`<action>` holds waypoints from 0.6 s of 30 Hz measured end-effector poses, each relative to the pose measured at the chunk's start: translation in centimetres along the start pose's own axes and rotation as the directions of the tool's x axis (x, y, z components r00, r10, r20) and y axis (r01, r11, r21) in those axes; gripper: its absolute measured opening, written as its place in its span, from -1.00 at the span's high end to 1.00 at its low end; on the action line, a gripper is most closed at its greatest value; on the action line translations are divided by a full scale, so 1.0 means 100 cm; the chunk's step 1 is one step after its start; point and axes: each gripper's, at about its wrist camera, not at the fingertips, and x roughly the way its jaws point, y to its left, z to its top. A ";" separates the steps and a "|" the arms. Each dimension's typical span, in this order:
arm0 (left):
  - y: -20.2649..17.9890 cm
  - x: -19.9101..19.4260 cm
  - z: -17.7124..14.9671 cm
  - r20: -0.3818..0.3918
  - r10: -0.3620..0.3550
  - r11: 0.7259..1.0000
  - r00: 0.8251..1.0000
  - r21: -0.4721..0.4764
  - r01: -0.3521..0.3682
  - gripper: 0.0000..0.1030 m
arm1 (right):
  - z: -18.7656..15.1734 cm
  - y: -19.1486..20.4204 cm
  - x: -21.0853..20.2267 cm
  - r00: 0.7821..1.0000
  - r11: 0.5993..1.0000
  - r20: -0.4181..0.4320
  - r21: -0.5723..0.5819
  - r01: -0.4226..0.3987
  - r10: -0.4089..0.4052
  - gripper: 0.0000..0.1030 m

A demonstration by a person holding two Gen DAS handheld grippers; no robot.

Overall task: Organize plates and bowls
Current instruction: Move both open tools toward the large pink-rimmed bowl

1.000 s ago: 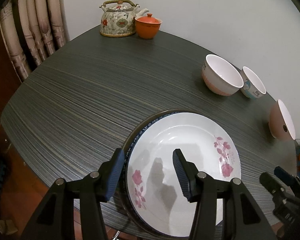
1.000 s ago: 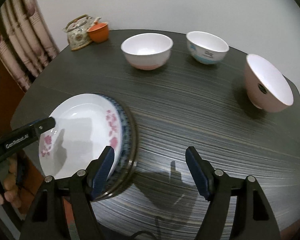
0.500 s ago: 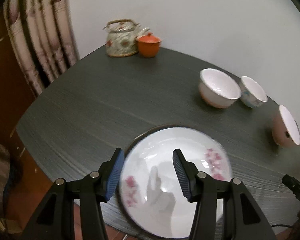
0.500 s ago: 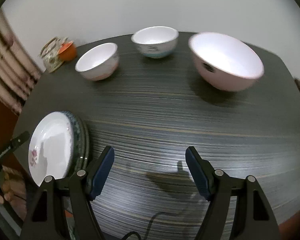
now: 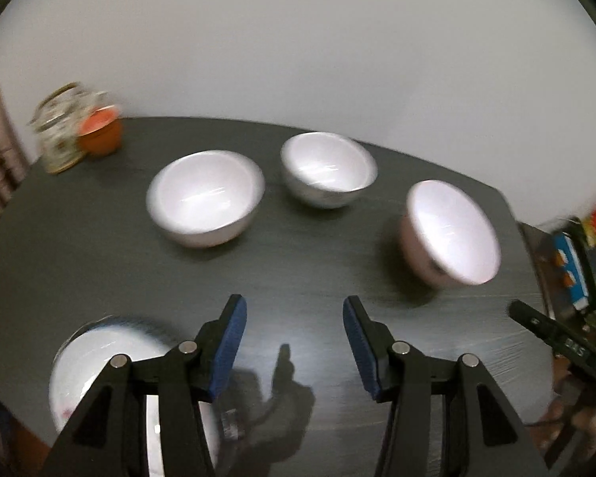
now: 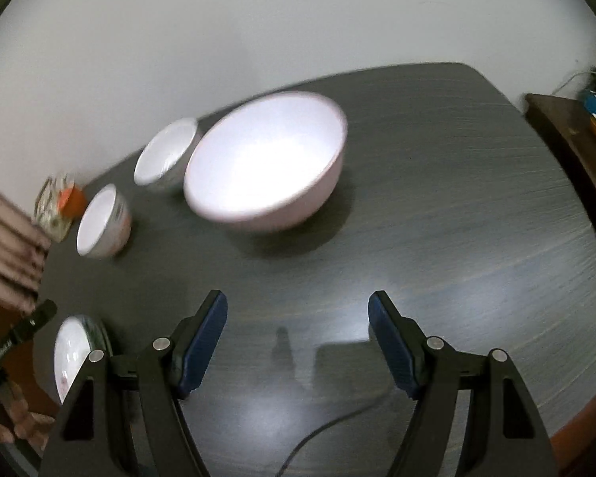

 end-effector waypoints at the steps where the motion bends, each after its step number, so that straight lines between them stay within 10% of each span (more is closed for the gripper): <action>1: -0.011 0.006 0.009 -0.006 -0.023 1.000 1.000 0.005 0.023 0.00 | 0.010 -0.006 -0.002 1.000 1.000 0.012 0.012 -0.005 0.004 -0.39; 7: -0.055 0.048 0.043 -0.055 -0.132 0.991 0.990 -0.020 0.131 0.00 | 0.053 -0.020 0.002 0.999 1.000 0.038 0.026 -0.016 0.015 -0.39; 18: -0.095 0.129 0.063 -0.146 -0.117 0.993 0.982 -0.041 0.112 -0.01 | 0.081 -0.020 0.063 0.999 0.999 -0.031 0.033 0.034 -0.033 -0.38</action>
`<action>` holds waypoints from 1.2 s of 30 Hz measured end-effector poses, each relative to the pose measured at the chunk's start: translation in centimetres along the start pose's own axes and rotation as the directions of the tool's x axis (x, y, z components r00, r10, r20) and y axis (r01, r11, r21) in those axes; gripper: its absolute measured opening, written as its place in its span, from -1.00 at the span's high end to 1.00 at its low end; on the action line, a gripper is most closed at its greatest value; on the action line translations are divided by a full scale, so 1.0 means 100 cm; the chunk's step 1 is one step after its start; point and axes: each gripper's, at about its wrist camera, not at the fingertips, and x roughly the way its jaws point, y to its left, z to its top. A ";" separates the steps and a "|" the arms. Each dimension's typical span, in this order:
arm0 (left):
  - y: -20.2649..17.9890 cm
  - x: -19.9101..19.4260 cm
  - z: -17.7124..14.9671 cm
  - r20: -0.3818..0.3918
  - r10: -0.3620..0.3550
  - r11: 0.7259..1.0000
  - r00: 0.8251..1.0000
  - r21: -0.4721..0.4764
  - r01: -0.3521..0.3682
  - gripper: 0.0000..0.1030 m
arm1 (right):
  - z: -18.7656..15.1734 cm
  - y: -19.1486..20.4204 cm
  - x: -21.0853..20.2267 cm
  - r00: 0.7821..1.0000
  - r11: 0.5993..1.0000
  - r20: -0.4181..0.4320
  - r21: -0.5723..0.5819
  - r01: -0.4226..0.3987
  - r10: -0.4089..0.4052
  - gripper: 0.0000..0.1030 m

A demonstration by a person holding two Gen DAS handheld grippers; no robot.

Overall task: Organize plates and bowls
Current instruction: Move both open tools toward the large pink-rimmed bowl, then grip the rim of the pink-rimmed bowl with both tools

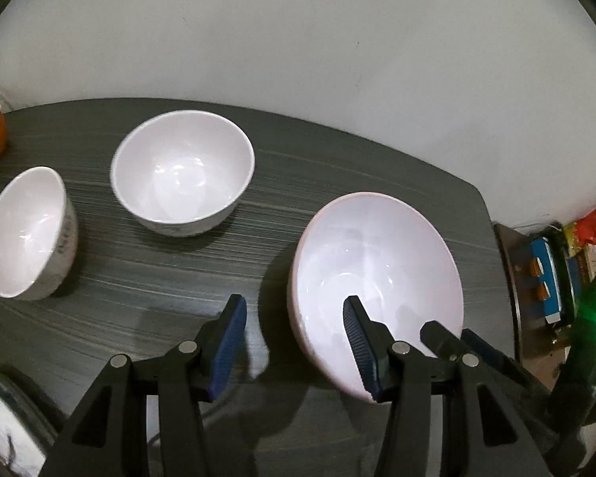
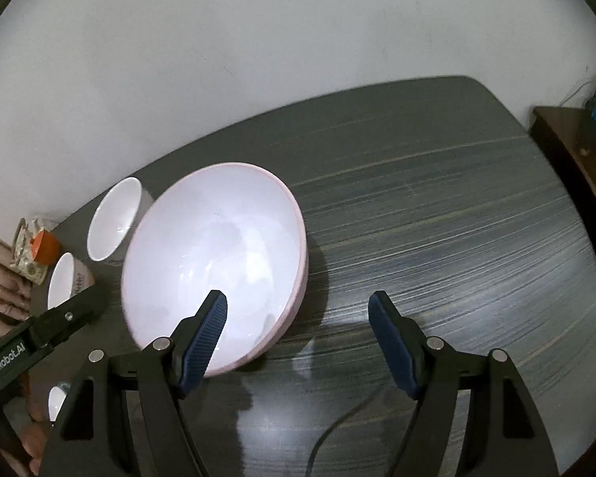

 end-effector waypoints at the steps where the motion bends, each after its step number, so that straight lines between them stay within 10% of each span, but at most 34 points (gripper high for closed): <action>1: -0.001 0.005 0.001 -0.009 0.011 1.000 1.000 0.002 -0.011 0.00 | 0.000 0.000 0.004 1.000 1.000 -0.008 0.001 0.001 -0.001 -0.38; 12: -0.006 0.034 0.000 -0.049 0.061 0.998 0.997 0.008 -0.061 0.01 | 0.007 -0.003 0.027 0.999 1.000 -0.046 -0.007 -0.006 0.005 -0.38; 15: -0.007 0.039 0.000 -0.060 0.055 0.998 0.997 0.005 -0.055 0.35 | 0.006 -0.001 0.031 0.999 1.000 -0.053 -0.012 -0.012 0.011 -0.36; 24: 0.000 0.044 -0.005 -0.073 0.037 0.999 0.997 0.003 -0.037 0.76 | 0.006 -0.003 0.041 0.996 0.999 -0.083 -0.021 -0.034 0.032 0.54; 36: 0.003 0.004 -0.024 -0.049 0.066 0.997 0.997 0.045 -0.064 0.76 | -0.013 -0.006 0.013 0.996 0.999 -0.076 -0.013 -0.049 0.048 0.57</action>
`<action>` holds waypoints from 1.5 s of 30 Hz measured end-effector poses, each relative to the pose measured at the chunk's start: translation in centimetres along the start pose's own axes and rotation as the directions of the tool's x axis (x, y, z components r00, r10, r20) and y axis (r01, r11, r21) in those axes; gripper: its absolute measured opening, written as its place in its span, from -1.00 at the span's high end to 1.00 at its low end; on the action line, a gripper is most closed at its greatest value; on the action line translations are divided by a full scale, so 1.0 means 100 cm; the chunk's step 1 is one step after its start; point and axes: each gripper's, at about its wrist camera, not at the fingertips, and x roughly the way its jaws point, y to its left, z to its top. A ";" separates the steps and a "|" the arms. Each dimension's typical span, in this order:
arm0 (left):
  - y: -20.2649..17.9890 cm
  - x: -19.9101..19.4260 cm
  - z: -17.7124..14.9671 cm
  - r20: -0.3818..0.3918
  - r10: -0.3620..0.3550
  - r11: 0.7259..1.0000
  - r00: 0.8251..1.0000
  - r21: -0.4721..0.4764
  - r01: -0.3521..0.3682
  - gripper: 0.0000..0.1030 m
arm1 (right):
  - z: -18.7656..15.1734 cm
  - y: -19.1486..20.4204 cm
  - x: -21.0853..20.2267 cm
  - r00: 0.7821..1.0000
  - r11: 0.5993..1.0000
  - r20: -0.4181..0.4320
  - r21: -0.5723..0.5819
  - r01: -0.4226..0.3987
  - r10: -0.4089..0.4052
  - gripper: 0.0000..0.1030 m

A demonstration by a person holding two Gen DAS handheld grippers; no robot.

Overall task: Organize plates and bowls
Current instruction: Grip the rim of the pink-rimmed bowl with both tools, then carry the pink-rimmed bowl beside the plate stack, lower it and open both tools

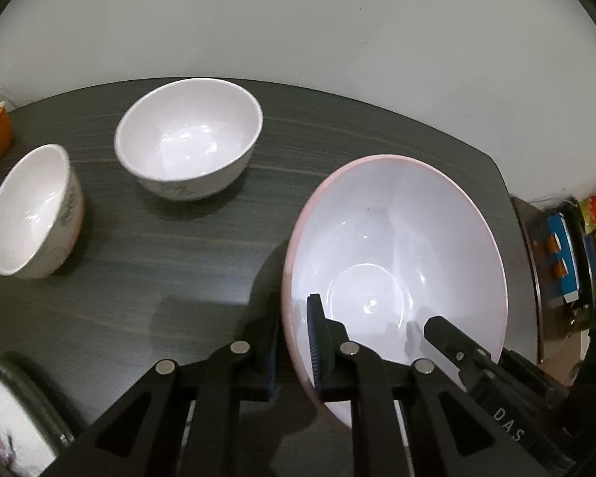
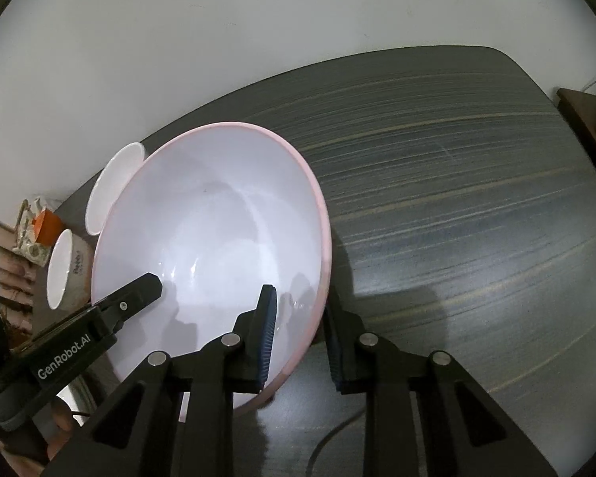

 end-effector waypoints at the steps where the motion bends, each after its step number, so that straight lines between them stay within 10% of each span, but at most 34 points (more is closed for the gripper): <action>1: 0.001 -0.005 -0.003 0.001 0.003 1.000 1.000 0.003 -0.003 0.76 | -0.004 0.005 0.001 1.000 1.000 0.001 0.000 -0.002 0.002 0.57; 23: 0.054 -0.093 -0.098 -0.001 0.026 0.999 1.000 -0.043 -0.026 0.75 | -0.106 0.060 -0.062 0.999 0.998 -0.029 -0.047 -0.040 0.039 0.57; 45: 0.071 -0.075 -0.147 -0.066 0.046 0.996 0.997 -0.075 -0.051 0.76 | -0.162 0.070 -0.050 0.994 0.997 -0.107 -0.076 -0.029 0.021 0.56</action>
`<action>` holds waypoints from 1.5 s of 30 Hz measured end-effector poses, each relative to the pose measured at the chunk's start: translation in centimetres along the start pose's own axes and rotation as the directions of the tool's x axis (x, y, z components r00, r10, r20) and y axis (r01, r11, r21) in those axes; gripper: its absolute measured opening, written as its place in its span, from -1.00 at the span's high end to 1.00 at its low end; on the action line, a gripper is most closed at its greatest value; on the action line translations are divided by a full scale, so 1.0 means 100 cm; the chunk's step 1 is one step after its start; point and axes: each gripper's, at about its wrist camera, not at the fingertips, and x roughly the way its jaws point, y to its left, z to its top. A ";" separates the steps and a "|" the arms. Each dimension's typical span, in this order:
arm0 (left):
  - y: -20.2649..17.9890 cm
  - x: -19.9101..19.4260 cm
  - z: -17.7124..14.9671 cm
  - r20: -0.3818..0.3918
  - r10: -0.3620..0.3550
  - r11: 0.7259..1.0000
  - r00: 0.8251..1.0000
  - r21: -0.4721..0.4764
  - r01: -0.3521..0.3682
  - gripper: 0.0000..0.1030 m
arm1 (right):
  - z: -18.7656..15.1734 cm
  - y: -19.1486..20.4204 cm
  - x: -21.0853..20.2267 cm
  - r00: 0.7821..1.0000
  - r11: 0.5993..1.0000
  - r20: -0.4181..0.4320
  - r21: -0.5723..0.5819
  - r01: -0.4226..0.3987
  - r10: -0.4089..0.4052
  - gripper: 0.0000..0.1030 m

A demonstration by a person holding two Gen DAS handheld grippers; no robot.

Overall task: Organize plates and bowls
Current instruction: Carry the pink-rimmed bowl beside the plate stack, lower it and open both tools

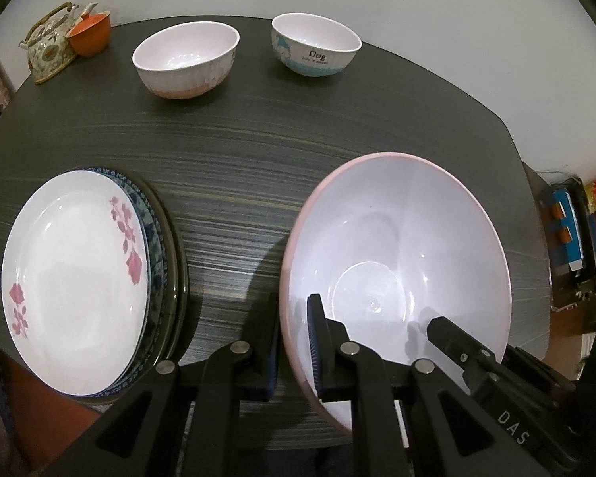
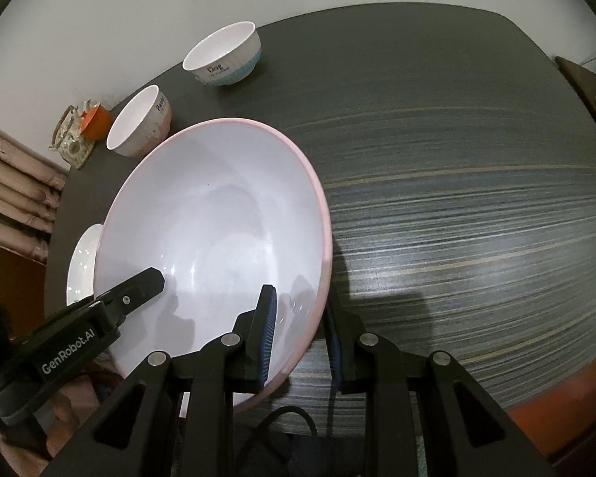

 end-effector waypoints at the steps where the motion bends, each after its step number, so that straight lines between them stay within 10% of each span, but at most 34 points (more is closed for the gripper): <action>1: 0.001 0.001 -0.001 -0.001 0.002 1.000 1.000 0.001 -0.002 0.76 | -0.001 0.000 0.001 1.000 1.000 -0.002 0.000 0.000 0.000 0.56; 26: 0.009 0.019 0.000 -0.036 0.029 0.999 0.999 -0.014 -0.029 0.75 | -0.013 -0.003 0.014 0.998 1.000 -0.058 0.013 -0.013 0.014 0.51; 31: 0.015 0.014 0.001 -0.026 0.020 0.999 0.999 -0.028 -0.021 0.75 | -0.012 -0.004 0.009 0.999 1.000 -0.040 0.019 -0.014 0.015 0.00; 45: 0.043 -0.018 0.004 0.007 -0.051 0.993 0.999 -0.106 0.051 0.37 | 0.008 -0.013 -0.021 0.999 0.998 0.041 0.053 -0.021 0.019 -0.19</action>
